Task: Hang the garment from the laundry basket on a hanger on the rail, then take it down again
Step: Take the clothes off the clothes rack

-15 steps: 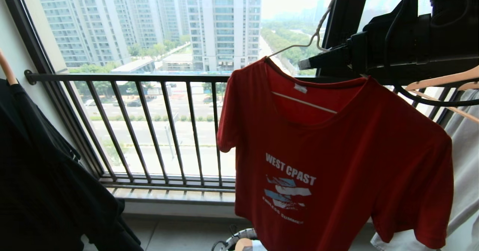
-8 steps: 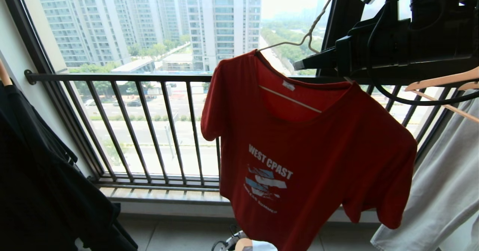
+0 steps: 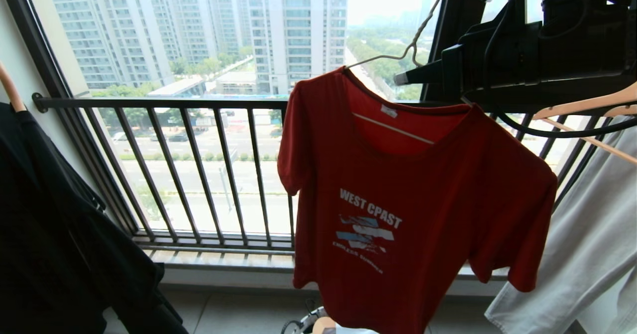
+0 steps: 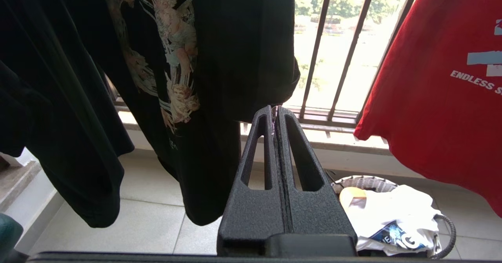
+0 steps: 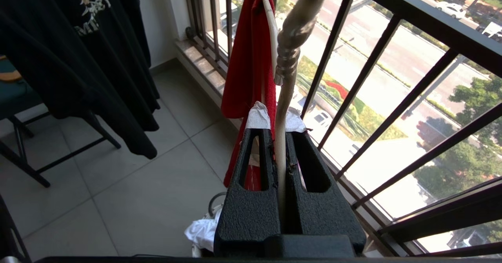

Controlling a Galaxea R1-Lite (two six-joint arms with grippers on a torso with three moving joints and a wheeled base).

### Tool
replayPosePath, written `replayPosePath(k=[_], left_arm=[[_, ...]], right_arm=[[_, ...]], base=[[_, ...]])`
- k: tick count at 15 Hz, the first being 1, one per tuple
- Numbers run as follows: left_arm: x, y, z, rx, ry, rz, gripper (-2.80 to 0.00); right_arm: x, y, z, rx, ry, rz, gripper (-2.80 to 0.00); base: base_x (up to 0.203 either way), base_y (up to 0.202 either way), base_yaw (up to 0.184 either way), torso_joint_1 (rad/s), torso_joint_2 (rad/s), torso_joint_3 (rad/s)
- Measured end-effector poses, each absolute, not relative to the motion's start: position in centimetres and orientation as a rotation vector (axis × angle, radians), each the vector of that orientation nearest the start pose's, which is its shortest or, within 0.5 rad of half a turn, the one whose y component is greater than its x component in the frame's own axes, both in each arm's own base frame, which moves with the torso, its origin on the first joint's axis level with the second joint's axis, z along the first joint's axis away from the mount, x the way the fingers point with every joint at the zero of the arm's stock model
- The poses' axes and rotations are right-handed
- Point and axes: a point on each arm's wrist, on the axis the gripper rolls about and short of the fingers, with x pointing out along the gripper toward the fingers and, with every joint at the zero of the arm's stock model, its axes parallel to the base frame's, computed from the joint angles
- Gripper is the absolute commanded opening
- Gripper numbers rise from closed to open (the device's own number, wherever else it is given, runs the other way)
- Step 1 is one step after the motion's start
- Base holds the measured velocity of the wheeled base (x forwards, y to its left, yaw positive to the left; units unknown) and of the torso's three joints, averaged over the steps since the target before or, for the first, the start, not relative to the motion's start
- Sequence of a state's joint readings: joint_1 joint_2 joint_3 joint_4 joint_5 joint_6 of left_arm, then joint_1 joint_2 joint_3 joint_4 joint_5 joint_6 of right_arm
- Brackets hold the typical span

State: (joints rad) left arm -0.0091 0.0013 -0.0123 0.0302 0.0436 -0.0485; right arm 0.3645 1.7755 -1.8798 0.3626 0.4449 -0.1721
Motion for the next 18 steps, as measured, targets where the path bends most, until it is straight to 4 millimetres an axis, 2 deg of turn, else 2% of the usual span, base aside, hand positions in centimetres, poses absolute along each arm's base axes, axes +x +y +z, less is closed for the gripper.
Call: replayPosePath(k=[18], left_arm=[[-2.4, 0.1, 7.6, -0.048, 0.019, 0.035, -2.8]], right_arm=[[27.6, 11.5, 37.0, -0.154, 0.173, 0.753, -2.8]], base=[[0.0, 0.0, 0.0, 0.0, 0.0, 0.0]])
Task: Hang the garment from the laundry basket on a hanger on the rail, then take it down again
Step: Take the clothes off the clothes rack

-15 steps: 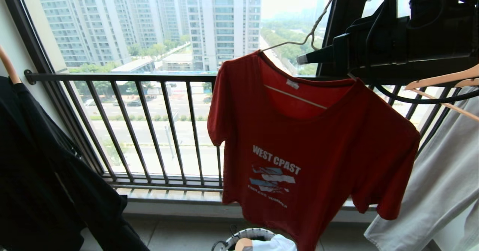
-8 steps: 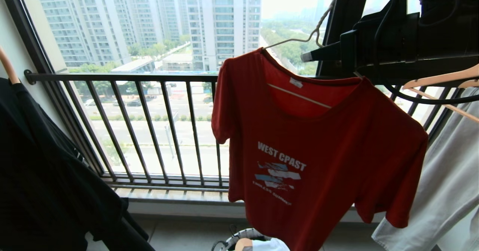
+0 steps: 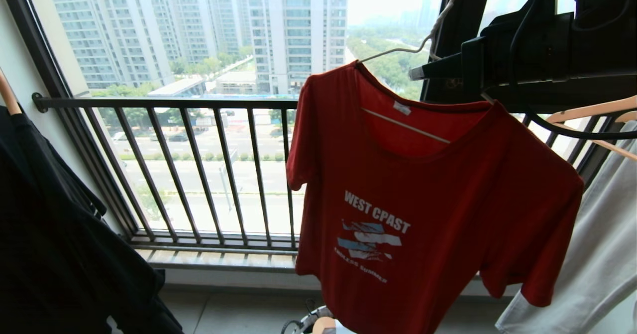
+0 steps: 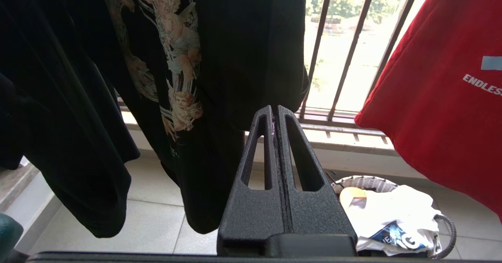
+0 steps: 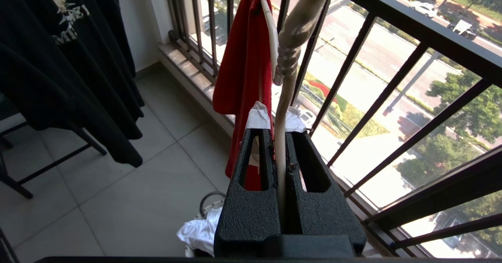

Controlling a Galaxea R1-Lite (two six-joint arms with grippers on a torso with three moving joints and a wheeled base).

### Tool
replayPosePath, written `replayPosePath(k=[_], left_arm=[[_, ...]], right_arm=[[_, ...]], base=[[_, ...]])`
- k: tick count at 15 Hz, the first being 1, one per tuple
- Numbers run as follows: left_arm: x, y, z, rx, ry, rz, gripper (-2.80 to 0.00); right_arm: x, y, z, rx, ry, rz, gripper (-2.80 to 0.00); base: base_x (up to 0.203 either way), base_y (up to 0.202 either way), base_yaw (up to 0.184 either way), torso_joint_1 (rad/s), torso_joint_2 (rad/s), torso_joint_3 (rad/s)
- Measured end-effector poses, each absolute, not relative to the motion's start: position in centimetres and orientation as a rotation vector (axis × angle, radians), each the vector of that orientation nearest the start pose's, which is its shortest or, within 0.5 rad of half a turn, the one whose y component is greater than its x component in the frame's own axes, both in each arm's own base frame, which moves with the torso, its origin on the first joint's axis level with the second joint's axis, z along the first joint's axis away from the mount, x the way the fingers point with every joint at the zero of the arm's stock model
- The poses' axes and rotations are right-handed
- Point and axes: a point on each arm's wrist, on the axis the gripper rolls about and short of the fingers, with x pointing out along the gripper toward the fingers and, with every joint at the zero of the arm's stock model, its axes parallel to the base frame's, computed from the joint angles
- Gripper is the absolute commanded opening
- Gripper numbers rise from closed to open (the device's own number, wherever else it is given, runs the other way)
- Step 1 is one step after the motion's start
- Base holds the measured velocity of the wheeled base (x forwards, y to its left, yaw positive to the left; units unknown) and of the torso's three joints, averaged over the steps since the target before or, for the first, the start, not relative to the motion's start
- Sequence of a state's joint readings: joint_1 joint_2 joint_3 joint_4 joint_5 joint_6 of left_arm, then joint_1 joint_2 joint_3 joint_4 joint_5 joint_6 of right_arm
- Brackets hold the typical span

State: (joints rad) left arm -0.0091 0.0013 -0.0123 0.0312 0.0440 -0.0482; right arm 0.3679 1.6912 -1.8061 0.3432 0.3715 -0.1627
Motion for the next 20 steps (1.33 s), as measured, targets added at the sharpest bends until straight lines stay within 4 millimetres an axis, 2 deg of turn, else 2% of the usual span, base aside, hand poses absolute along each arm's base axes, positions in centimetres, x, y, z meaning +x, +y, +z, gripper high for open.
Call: replayPosePath(k=[14, 20], left_arm=[[-2.4, 0.1, 7.6, -0.048, 0.019, 0.035, -2.8], [-2.4, 0.1, 7.6, -0.048, 0.019, 0.035, -2.8]], right_arm=[[25.3, 10.6, 38.6, -0.162, 0.116, 0.738, -2.8], [23.4, 9.9, 39.3, -0.158, 0.091, 0.739, -2.8]], base=[[0.0, 0.0, 0.0, 0.0, 0.0, 0.0], [0.0, 0.0, 0.0, 0.0, 0.0, 0.0]])
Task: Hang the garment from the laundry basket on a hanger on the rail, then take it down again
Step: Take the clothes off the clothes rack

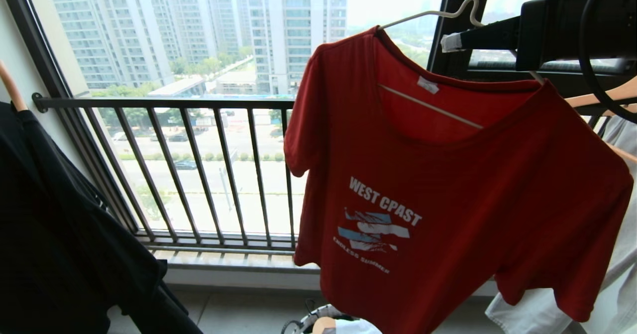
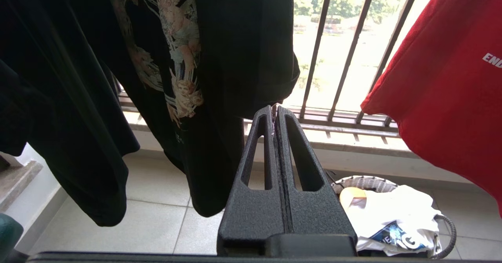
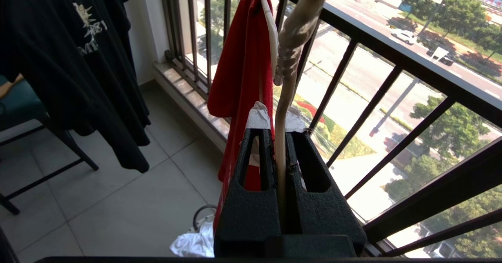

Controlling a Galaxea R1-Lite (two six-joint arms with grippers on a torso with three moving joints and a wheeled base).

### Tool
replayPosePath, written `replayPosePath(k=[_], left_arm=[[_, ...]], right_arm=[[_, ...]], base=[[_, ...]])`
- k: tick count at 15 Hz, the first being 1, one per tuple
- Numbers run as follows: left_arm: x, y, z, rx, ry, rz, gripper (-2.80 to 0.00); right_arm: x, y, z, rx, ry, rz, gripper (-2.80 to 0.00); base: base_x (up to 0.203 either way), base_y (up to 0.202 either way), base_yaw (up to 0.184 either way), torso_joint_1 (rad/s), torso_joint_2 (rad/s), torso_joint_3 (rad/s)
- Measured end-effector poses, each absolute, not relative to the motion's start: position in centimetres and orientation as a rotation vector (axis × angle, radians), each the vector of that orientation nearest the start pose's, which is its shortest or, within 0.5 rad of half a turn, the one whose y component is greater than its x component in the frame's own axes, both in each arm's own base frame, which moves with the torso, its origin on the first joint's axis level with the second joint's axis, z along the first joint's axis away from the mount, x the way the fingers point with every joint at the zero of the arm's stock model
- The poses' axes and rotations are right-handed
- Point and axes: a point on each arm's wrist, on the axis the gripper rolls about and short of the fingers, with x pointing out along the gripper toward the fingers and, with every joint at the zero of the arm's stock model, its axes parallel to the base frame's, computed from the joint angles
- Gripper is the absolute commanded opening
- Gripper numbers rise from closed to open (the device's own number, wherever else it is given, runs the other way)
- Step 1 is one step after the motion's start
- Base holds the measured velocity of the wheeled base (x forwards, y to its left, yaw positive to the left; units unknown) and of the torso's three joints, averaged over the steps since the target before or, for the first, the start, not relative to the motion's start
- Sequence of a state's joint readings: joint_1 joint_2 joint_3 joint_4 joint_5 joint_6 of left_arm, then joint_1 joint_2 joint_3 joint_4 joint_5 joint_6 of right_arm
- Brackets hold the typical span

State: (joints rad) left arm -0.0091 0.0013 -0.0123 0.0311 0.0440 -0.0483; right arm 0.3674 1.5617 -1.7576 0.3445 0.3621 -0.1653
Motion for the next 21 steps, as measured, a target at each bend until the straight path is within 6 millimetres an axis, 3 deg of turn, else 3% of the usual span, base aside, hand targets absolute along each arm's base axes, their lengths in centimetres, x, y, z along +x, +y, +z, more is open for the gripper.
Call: replayPosePath(k=[4, 11, 14, 21], left_arm=[[-2.4, 0.1, 7.6, -0.048, 0.019, 0.035, -2.8], [-2.4, 0.1, 7.6, -0.048, 0.019, 0.035, -2.8], [-2.4, 0.1, 7.6, -0.048, 0.019, 0.035, -2.8], [-2.4, 0.1, 7.6, -0.036, 0.021, 0.03, -2.8]], right_arm=[[22.7, 9.6, 36.4, -0.153, 0.182, 0.75, -2.8], [23.6, 9.9, 30.0, -0.117, 0.174, 0.742, -2.8], [23.7, 9.9, 28.9, -0.041, 0.157, 0.729, -2.8], [24.7, 9.7, 27.8, -0.045, 0.136, 0.71, -2.8]], base=[[0.0, 0.0, 0.0, 0.0, 0.0, 0.0], [0.0, 0.0, 0.0, 0.0, 0.0, 0.0], [0.0, 0.0, 0.0, 0.0, 0.0, 0.0], [0.0, 0.0, 0.0, 0.0, 0.0, 0.0]])
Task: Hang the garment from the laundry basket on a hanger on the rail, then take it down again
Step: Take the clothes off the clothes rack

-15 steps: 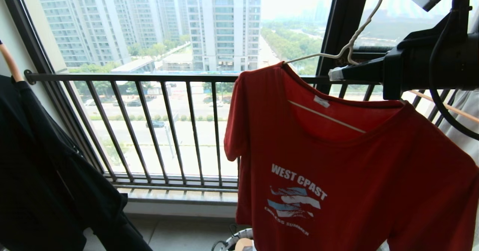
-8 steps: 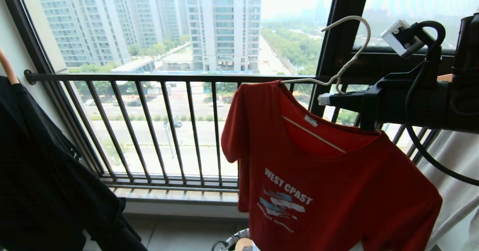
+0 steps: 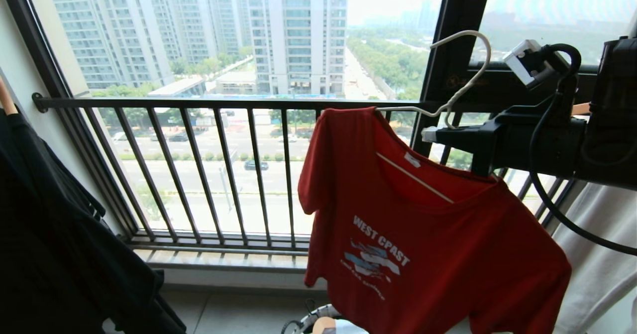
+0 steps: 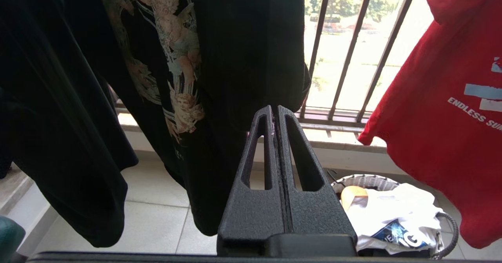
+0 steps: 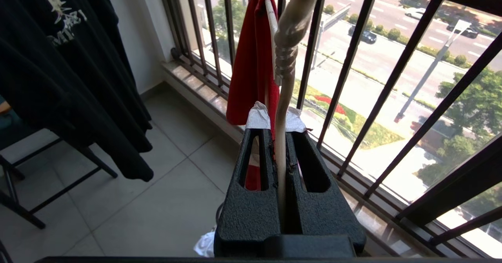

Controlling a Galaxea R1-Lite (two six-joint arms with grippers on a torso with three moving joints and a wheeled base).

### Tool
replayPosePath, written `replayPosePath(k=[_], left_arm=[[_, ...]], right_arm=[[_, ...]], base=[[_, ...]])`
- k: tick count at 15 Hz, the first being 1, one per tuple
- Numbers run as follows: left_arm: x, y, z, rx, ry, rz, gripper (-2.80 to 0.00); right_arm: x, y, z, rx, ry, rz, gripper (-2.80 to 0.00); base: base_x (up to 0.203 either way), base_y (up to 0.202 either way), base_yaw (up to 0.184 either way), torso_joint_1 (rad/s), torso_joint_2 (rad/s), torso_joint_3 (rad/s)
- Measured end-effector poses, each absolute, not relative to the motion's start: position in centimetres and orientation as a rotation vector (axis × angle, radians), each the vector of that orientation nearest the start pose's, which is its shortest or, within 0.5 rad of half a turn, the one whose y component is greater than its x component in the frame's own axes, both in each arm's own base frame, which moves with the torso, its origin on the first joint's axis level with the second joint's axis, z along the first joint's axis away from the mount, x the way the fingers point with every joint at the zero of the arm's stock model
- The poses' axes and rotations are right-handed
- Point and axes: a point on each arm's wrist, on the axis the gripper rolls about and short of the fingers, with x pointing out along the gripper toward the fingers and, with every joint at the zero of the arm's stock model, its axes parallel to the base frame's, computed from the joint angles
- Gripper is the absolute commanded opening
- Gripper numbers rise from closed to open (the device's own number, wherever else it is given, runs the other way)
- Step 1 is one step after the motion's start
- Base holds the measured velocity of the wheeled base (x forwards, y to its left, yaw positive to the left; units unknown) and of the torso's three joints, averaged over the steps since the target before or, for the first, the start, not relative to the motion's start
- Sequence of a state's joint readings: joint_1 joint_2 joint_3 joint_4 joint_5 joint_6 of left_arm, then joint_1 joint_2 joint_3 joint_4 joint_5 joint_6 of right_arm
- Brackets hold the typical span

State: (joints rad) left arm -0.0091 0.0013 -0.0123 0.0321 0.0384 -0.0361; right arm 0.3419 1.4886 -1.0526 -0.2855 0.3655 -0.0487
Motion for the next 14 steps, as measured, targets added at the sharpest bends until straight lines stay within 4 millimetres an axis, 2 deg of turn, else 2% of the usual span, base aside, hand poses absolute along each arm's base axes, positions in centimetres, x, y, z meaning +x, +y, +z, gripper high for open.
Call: replayPosePath(k=[2, 3, 6, 8, 10, 12, 14], left_arm=[[-2.5, 0.1, 7.8, -0.034, 0.019, 0.021, -2.8], [-2.7, 0.0, 8.6, -0.034, -0.002, -0.001, -2.8], [-3.1, -0.1, 12.4, -0.033, -0.058, -0.077, -2.8], [-1.8, -0.2, 15.7, -0.033, -0.006, -0.15, -2.8], [1.1, -0.4, 19.3, -0.036, 0.08, -0.235, -2.8], [5.4, -1.3, 22.7, -0.048, 0.176, -0.37, -2.8], [10.6, -3.6, 25.1, -0.062, 0.272, -0.525, -2.8]], right_arm=[[25.2, 9.8, 27.3, -0.045, 0.155, 0.71, -2.8], [25.4, 9.9, 27.1, -0.045, 0.164, 0.71, -2.8], [25.5, 10.0, 26.5, -0.046, 0.186, 0.714, -2.8], [25.6, 10.1, 26.3, -0.045, 0.191, 0.717, -2.8], [25.7, 10.2, 26.2, -0.046, 0.197, 0.719, -2.8], [25.9, 10.3, 25.9, -0.046, 0.206, 0.721, -2.8], [26.2, 10.4, 25.7, -0.046, 0.215, 0.718, -2.8]], base=[[0.0, 0.0, 0.0, 0.0, 0.0, 0.0], [0.0, 0.0, 0.0, 0.0, 0.0, 0.0], [0.0, 0.0, 0.0, 0.0, 0.0, 0.0], [0.0, 0.0, 0.0, 0.0, 0.0, 0.0], [0.0, 0.0, 0.0, 0.0, 0.0, 0.0], [0.0, 0.0, 0.0, 0.0, 0.0, 0.0], [0.0, 0.0, 0.0, 0.0, 0.0, 0.0]])
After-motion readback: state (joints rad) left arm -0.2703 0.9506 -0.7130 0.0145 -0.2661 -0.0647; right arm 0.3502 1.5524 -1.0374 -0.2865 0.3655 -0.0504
